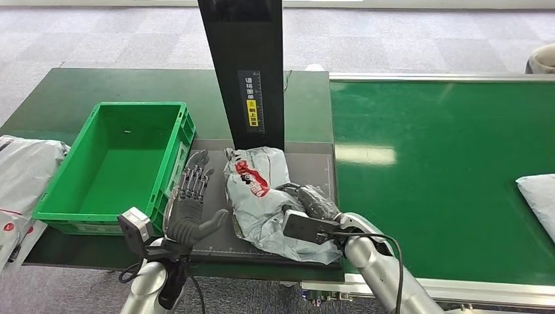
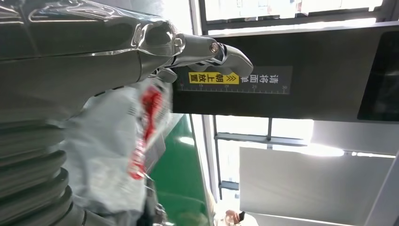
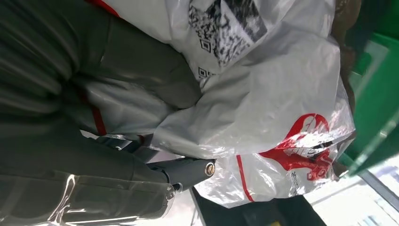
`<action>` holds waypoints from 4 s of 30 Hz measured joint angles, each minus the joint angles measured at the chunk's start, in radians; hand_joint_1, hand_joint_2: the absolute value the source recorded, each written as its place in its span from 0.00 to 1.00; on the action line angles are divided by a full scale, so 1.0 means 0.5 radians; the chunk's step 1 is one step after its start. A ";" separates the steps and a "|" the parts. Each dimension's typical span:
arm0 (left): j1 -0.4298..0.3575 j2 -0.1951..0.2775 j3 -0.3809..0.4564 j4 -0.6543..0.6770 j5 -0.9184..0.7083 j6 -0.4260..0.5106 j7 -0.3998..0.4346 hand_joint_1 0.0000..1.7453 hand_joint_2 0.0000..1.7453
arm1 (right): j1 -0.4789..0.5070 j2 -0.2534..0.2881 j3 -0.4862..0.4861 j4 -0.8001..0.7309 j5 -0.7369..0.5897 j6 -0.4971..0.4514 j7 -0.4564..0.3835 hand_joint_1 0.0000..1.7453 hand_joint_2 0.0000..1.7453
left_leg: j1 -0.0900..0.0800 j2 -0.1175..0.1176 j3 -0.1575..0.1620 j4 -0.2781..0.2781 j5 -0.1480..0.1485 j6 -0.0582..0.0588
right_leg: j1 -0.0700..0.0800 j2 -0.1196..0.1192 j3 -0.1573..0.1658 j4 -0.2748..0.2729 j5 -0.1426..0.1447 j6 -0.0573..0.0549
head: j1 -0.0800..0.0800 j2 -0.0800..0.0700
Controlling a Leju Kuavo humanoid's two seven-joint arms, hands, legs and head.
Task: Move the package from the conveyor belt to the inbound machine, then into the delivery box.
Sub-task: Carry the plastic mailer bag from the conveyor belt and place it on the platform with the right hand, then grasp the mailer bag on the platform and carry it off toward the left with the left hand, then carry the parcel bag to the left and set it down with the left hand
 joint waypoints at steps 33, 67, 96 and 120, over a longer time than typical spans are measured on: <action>-0.278 0.002 -0.314 0.437 -1.100 0.457 0.418 0.00 1.00 | 0.416 0.039 -0.646 -0.797 -1.104 0.155 -0.498 0.00 1.00 | 0.000 -0.001 0.000 0.001 0.000 0.000 | -0.002 0.000 -0.003 -0.001 0.000 0.000 | 0.000 0.000; -0.865 -0.085 -0.401 1.289 -1.807 0.917 0.654 1.00 1.00 | 0.659 0.112 -0.963 -1.246 -0.976 0.148 -0.427 0.00 1.00 | -0.001 0.000 -0.001 0.001 0.000 0.000 | -0.002 0.000 -0.002 -0.001 0.001 -0.001 | 0.000 0.000; -0.912 0.352 0.739 0.513 -2.854 1.463 0.942 1.00 1.00 | 0.761 0.095 -1.012 -1.352 -1.032 0.032 -0.433 0.00 1.00 | 0.001 0.002 0.002 0.000 0.004 -0.006 | 0.001 0.004 -0.005 0.006 0.001 -0.002 | -0.001 0.000; -1.140 0.584 0.663 1.153 -2.442 1.334 0.954 0.00 1.00 | 0.784 0.099 -1.105 -1.406 -0.953 0.116 -0.411 0.00 1.00 | 0.002 0.003 -0.001 0.000 0.004 -0.007 | 0.001 0.005 -0.006 0.004 0.003 -0.005 | 0.000 0.000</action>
